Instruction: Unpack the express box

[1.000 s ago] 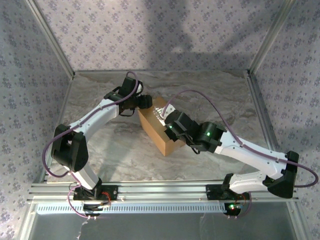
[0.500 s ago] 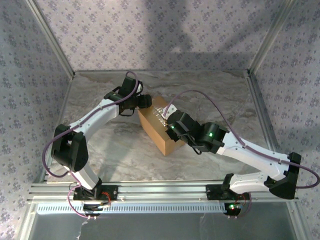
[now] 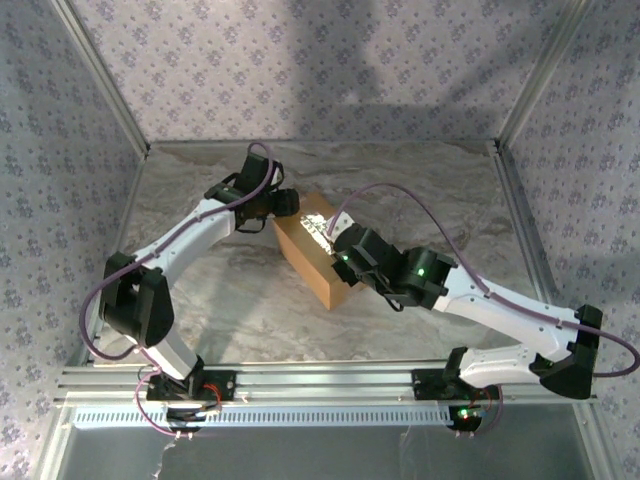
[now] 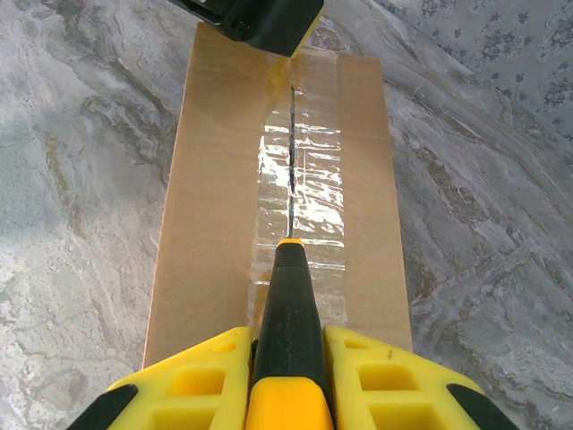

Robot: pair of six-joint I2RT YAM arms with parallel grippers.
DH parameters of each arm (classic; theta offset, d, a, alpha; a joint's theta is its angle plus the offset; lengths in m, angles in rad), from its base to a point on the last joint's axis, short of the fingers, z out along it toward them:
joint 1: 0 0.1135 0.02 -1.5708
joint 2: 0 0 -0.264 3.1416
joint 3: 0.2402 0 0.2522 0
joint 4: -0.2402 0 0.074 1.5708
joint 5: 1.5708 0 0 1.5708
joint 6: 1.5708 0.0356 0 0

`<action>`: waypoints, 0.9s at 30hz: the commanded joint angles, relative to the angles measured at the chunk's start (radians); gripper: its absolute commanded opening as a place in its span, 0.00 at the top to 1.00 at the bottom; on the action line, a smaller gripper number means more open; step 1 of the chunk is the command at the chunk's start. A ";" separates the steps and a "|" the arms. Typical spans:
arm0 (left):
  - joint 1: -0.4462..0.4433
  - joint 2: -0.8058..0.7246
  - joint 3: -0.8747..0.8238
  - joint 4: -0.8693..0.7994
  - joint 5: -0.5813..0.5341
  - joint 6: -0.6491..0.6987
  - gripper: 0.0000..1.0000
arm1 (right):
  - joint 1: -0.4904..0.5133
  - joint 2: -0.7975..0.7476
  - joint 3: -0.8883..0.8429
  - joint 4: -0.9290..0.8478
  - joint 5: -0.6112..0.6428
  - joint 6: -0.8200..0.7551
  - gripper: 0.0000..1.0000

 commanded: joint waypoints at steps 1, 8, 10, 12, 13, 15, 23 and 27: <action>-0.014 -0.052 0.060 -0.060 -0.047 0.007 0.42 | -0.010 -0.025 -0.007 -0.026 -0.006 0.015 1.00; -0.048 -0.105 0.091 -0.073 -0.025 0.009 0.41 | -0.016 -0.027 -0.001 -0.019 -0.012 0.006 1.00; -0.060 -0.113 0.095 -0.062 0.010 0.000 0.41 | -0.016 -0.028 -0.001 -0.016 -0.014 0.006 1.00; -0.073 -0.109 0.099 -0.048 0.045 -0.012 0.43 | -0.018 -0.026 -0.003 -0.014 -0.014 0.006 1.00; -0.079 -0.102 0.104 -0.042 0.066 -0.023 0.43 | -0.017 -0.027 -0.004 -0.013 -0.014 0.006 1.00; -0.092 -0.082 0.112 -0.029 0.091 -0.038 0.44 | -0.017 -0.028 -0.005 -0.014 -0.013 0.007 1.00; -0.138 0.016 0.132 0.022 0.110 -0.075 0.45 | -0.018 -0.037 -0.008 -0.016 -0.005 0.015 1.00; -0.147 0.062 0.147 0.038 0.114 -0.088 0.46 | -0.016 -0.044 -0.008 -0.014 -0.009 0.020 1.00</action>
